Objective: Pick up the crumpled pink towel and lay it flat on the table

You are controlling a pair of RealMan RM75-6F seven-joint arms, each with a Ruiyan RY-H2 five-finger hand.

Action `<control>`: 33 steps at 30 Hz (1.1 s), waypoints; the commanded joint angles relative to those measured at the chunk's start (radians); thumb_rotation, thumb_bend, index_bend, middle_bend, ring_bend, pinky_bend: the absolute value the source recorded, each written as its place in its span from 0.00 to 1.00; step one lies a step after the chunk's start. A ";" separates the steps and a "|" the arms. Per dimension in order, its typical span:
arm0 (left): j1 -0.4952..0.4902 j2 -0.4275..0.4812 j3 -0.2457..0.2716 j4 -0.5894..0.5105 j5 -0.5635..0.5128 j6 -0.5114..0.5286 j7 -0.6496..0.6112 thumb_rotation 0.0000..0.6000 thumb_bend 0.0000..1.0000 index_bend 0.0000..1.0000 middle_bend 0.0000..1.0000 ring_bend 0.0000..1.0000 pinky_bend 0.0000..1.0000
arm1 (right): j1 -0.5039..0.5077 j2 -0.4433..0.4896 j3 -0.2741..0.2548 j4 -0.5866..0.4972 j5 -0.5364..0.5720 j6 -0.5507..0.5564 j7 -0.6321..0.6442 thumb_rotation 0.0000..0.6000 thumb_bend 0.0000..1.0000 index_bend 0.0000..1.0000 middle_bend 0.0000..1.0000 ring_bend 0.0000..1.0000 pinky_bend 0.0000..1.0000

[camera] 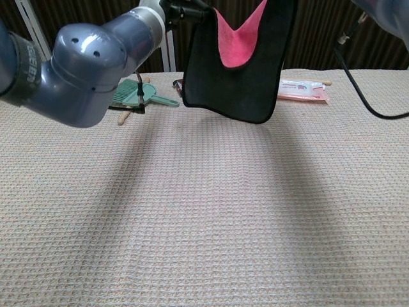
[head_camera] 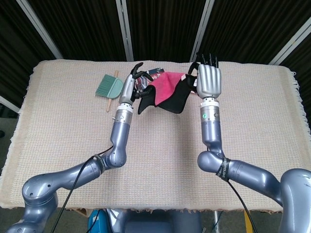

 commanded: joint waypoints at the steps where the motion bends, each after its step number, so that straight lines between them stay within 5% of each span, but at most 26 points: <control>1: 0.086 -0.005 0.069 -0.085 0.020 0.029 -0.019 1.00 0.42 0.49 0.06 0.00 0.00 | -0.061 0.019 -0.056 -0.101 -0.017 0.039 -0.020 1.00 0.48 0.66 0.19 0.00 0.00; 15: 0.436 0.135 0.341 -0.559 0.145 0.207 -0.035 1.00 0.42 0.49 0.06 0.00 0.00 | -0.213 0.054 -0.228 -0.438 -0.112 0.177 -0.096 1.00 0.48 0.66 0.19 0.00 0.00; 33: 0.603 0.246 0.499 -0.735 0.291 0.254 -0.068 1.00 0.42 0.49 0.06 0.00 0.00 | -0.337 0.081 -0.349 -0.597 -0.236 0.266 -0.123 1.00 0.48 0.66 0.19 0.00 0.00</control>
